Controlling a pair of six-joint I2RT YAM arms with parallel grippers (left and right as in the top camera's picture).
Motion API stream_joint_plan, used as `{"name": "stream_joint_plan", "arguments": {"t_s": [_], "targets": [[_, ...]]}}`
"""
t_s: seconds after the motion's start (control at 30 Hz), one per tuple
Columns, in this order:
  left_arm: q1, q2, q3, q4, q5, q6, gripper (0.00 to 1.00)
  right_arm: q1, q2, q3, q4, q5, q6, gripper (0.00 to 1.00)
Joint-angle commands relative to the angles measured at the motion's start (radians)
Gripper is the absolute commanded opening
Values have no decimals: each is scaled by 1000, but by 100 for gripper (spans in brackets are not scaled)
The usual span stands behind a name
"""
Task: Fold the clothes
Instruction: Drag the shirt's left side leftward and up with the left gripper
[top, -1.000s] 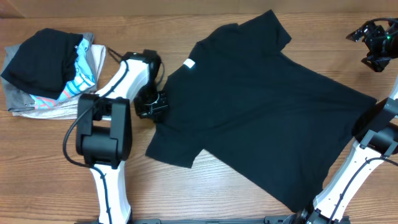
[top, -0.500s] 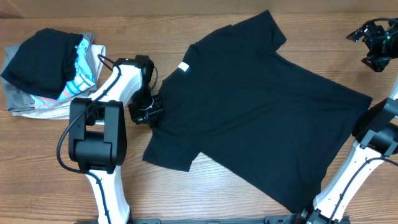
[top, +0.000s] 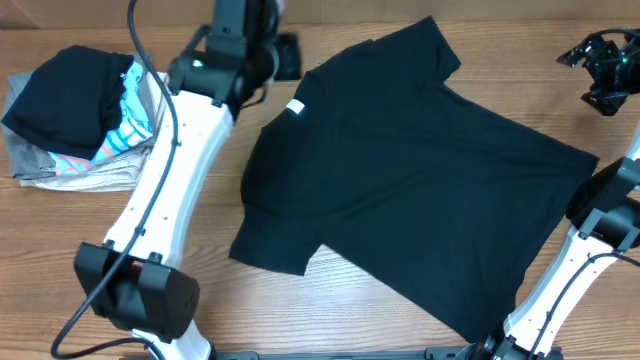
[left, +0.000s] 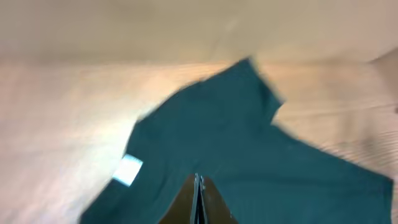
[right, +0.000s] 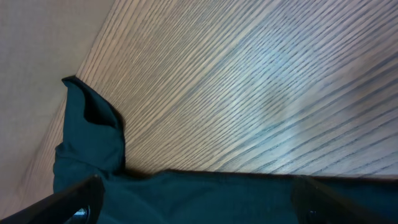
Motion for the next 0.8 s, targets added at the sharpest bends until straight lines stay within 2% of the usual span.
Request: {"name": "stream_joint_plan", "arguments": {"t_s": [0.0,0.27,0.77], "targets": [[-43,137,-22,118,1,86,4,-1,-40,16,5,-2,0,100],[-67,406,-22,412,2,100,4,-1,-40,16,5,-2,0,100],[-57,689,-21,718,9,115,4,-1,-40,16,5,-2,0,100]]}}
